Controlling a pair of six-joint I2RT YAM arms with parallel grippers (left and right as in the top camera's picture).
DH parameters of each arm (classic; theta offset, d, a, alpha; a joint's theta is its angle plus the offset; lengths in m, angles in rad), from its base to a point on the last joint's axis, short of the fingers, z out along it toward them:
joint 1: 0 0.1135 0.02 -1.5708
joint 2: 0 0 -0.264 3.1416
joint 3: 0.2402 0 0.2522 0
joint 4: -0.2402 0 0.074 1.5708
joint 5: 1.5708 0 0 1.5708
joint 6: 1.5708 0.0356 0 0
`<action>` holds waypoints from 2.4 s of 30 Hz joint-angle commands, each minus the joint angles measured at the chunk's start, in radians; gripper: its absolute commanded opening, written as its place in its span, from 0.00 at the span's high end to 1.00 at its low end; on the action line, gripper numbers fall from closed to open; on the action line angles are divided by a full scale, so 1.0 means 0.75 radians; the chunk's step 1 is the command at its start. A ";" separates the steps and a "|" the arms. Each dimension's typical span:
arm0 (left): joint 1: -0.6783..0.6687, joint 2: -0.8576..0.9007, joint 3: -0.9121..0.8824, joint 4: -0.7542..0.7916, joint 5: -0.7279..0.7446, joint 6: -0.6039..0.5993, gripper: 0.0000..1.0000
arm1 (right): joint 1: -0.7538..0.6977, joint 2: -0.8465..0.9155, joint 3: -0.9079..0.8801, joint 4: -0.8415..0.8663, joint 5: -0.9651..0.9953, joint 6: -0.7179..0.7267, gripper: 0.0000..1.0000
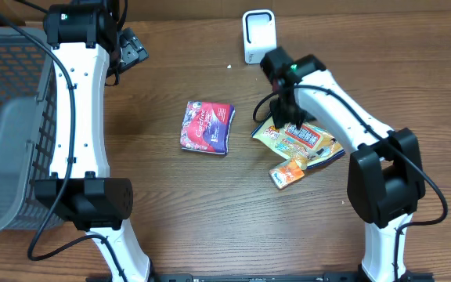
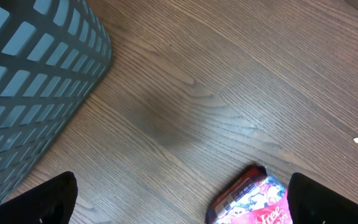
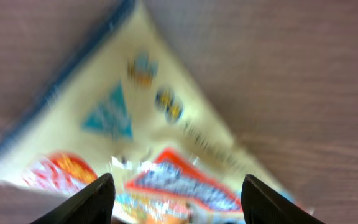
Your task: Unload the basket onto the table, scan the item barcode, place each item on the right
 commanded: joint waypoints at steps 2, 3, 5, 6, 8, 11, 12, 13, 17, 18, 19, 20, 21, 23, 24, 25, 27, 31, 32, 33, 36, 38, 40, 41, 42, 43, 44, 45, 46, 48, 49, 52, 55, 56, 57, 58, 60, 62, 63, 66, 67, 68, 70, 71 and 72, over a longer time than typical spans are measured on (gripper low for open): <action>0.002 0.019 0.010 -0.004 -0.004 -0.017 0.00 | -0.101 -0.014 0.058 0.051 -0.032 0.041 0.30; 0.002 0.019 0.010 -0.004 -0.004 -0.017 0.00 | -0.146 -0.014 0.033 0.065 -0.159 0.041 0.39; 0.002 0.019 0.010 -0.004 -0.004 -0.017 0.00 | -0.187 -0.014 -0.003 0.077 -0.296 0.041 0.48; 0.002 0.019 0.010 -0.004 -0.004 -0.017 0.00 | -0.201 -0.014 -0.027 0.088 -0.329 0.041 0.53; 0.002 0.019 0.010 -0.004 -0.004 -0.017 0.00 | -0.224 -0.014 -0.088 0.115 -0.360 0.041 0.59; 0.002 0.019 0.010 -0.004 -0.004 -0.017 0.00 | -0.236 -0.014 -0.234 0.183 -0.379 0.041 0.60; 0.002 0.019 0.010 -0.004 -0.004 -0.017 0.00 | -0.236 -0.014 -0.266 0.202 -0.371 0.041 0.60; 0.002 0.019 0.010 -0.004 -0.004 -0.017 0.01 | -0.237 -0.014 -0.300 0.221 -0.351 0.042 0.60; 0.002 0.019 0.010 -0.004 -0.004 -0.017 0.00 | -0.245 -0.014 -0.360 0.230 -0.161 0.165 0.59; 0.002 0.019 0.010 -0.004 -0.004 -0.017 0.00 | -0.253 -0.014 -0.360 0.220 -0.105 0.204 0.59; 0.002 0.019 0.010 -0.004 -0.004 -0.017 0.00 | -0.268 -0.015 -0.352 0.201 -0.050 0.241 0.59; 0.002 0.019 0.010 -0.004 -0.004 -0.017 0.00 | -0.282 -0.015 -0.338 0.179 -0.029 0.257 0.61; 0.002 0.019 0.010 -0.004 -0.004 -0.017 0.00 | -0.301 -0.016 -0.314 0.151 -0.031 0.257 0.65; 0.002 0.019 0.010 -0.004 -0.004 -0.017 0.00 | -0.323 -0.022 -0.272 0.106 -0.033 0.257 0.67; 0.002 0.019 0.010 -0.004 -0.004 -0.017 0.00 | -0.333 -0.028 -0.242 0.076 -0.043 0.255 0.67; 0.002 0.019 0.010 -0.004 -0.004 -0.016 0.00 | -0.339 -0.034 -0.216 0.049 -0.054 0.253 0.67; 0.002 0.019 0.010 -0.004 -0.004 -0.017 0.00 | -0.344 -0.051 -0.143 -0.023 -0.118 0.218 0.67; 0.002 0.019 0.010 -0.004 -0.004 -0.017 0.00 | -0.340 -0.074 -0.021 -0.125 -0.419 0.023 0.67; 0.002 0.019 0.010 -0.004 -0.004 -0.017 0.00 | -0.336 -0.076 -0.002 -0.139 -0.526 -0.034 0.67; 0.002 0.019 0.010 -0.004 -0.004 -0.017 0.00 | -0.332 -0.076 0.002 -0.138 -0.615 -0.074 0.67; 0.002 0.019 0.010 -0.004 -0.004 -0.017 0.00 | -0.303 -0.073 -0.014 -0.137 -0.780 -0.165 0.67; 0.002 0.019 0.010 -0.004 -0.004 -0.017 0.00 | -0.275 -0.073 -0.045 -0.126 -0.739 -0.174 0.67; 0.002 0.019 0.010 -0.004 -0.004 -0.017 0.00 | -0.250 -0.072 -0.093 -0.087 -0.675 -0.151 0.67; 0.002 0.019 0.010 -0.004 -0.004 -0.017 0.00 | -0.242 -0.071 -0.115 -0.062 -0.653 -0.130 0.67; 0.002 0.019 0.010 -0.004 -0.004 -0.017 0.00 | -0.234 -0.068 -0.141 -0.028 -0.636 -0.107 0.67; 0.002 0.019 0.010 -0.004 -0.004 -0.017 0.00 | -0.226 -0.066 -0.176 0.015 -0.618 -0.085 0.67; 0.002 0.019 0.010 -0.004 -0.004 -0.017 0.00 | -0.221 -0.059 -0.209 0.054 -0.601 -0.067 0.67; 0.002 0.019 0.010 -0.004 -0.004 -0.017 0.00 | -0.220 -0.055 -0.235 0.084 -0.594 -0.058 0.67; 0.002 0.019 0.010 -0.004 -0.004 -0.017 0.00 | -0.220 -0.047 -0.274 0.124 -0.593 -0.046 0.67; 0.002 0.019 0.010 -0.004 -0.004 -0.017 0.00 | -0.220 -0.035 -0.345 0.192 -0.593 -0.024 0.67; 0.002 0.019 0.010 -0.004 -0.004 -0.017 0.00 | -0.223 -0.033 -0.380 0.225 -0.580 -0.014 0.67; 0.002 0.019 0.010 -0.004 -0.004 -0.017 0.00 | -0.237 -0.033 -0.454 0.293 -0.473 0.078 0.68; 0.002 0.019 0.010 -0.004 -0.004 -0.017 0.00 | -0.259 -0.034 -0.455 0.293 -0.414 0.137 0.69; 0.002 0.019 0.010 -0.004 -0.004 -0.017 0.00 | -0.267 -0.034 -0.448 0.293 -0.388 0.156 0.69; 0.002 0.019 0.010 -0.004 -0.004 -0.017 0.00 | -0.277 -0.034 -0.440 0.293 -0.356 0.182 0.69; 0.002 0.019 0.010 -0.004 -0.004 -0.017 0.00 | -0.287 -0.034 -0.432 0.292 -0.330 0.200 0.70; 0.002 0.019 0.010 -0.004 -0.004 -0.017 0.00 | -0.317 -0.034 -0.388 0.260 -0.303 0.217 0.70; 0.002 0.019 0.010 -0.004 -0.004 -0.017 0.00 | -0.342 -0.034 -0.330 0.203 -0.312 0.217 0.73; 0.002 0.019 0.010 -0.004 -0.004 -0.017 0.00 | -0.354 -0.034 -0.287 0.158 -0.313 0.217 0.73; 0.002 0.019 0.010 -0.004 -0.004 -0.017 0.00 | -0.366 -0.036 -0.150 0.005 -0.374 0.169 0.73; 0.002 0.019 0.010 -0.004 -0.004 -0.017 0.00 | -0.366 -0.036 -0.113 -0.038 -0.431 0.115 0.73; 0.002 0.019 0.010 -0.004 -0.004 -0.017 0.00 | -0.364 -0.036 -0.076 -0.089 -0.521 0.032 0.72; 0.002 0.019 0.010 -0.004 -0.004 -0.017 0.00 | -0.345 -0.036 -0.032 -0.164 -0.688 -0.117 0.71; 0.002 0.019 0.010 -0.004 -0.004 -0.017 0.00 | -0.330 -0.036 -0.026 -0.189 -0.749 -0.183 0.69; 0.002 0.019 0.010 -0.004 -0.004 -0.017 0.00 | -0.314 -0.036 -0.027 -0.206 -0.768 -0.216 0.68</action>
